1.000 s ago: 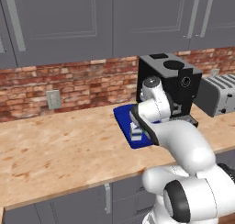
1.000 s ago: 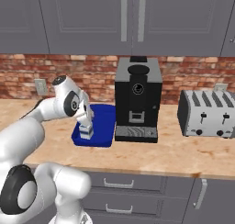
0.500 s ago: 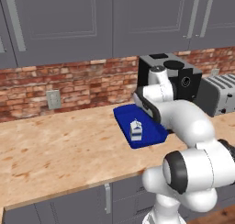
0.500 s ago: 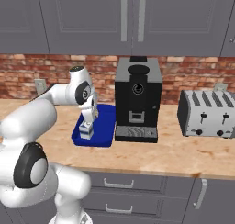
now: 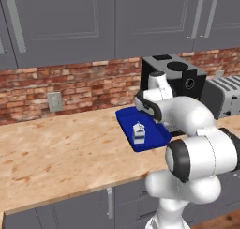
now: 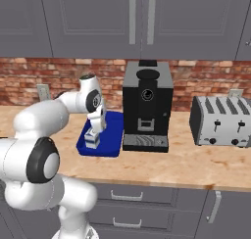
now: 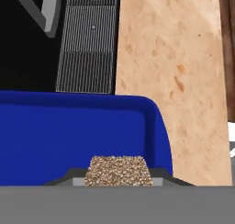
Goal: Take out the milk from the fridge and place it on the tray on the counter. Then take the sugar cube near the tray and place it in the tray.
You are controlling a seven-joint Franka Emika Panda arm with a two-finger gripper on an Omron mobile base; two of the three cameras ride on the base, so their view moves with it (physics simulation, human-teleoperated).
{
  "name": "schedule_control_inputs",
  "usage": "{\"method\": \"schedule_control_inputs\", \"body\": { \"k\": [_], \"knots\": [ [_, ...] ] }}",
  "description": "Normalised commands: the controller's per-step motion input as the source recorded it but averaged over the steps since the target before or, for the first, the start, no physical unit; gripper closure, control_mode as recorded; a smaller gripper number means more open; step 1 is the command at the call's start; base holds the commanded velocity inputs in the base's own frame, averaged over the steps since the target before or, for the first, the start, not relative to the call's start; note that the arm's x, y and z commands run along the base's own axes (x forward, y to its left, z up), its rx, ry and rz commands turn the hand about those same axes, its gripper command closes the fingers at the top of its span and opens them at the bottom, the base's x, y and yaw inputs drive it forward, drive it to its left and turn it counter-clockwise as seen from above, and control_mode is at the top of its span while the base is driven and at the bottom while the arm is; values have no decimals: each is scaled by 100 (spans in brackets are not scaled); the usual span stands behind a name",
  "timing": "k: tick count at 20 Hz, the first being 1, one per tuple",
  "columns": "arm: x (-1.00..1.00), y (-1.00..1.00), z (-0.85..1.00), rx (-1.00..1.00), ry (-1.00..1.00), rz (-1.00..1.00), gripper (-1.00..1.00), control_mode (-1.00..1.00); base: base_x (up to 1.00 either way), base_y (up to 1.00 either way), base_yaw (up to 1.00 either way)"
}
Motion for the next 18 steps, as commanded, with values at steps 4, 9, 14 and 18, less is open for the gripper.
{"method": "schedule_control_inputs", "body": {
  "k": [4, 9, 14, 18],
  "knots": [
    [12, 0, -50, 16, 1, 1, 100, -100, 0, 0, 0],
    [14, 0, -46, 9, 0, 0, 100, -100, 0, 0, 0],
    [19, 1, -37, 1, 0, 0, 100, -100, 0, 0, 0],
    [6, 9, -18, 0, 0, 0, 100, -100, 0, 0, 0]
  ]
}}
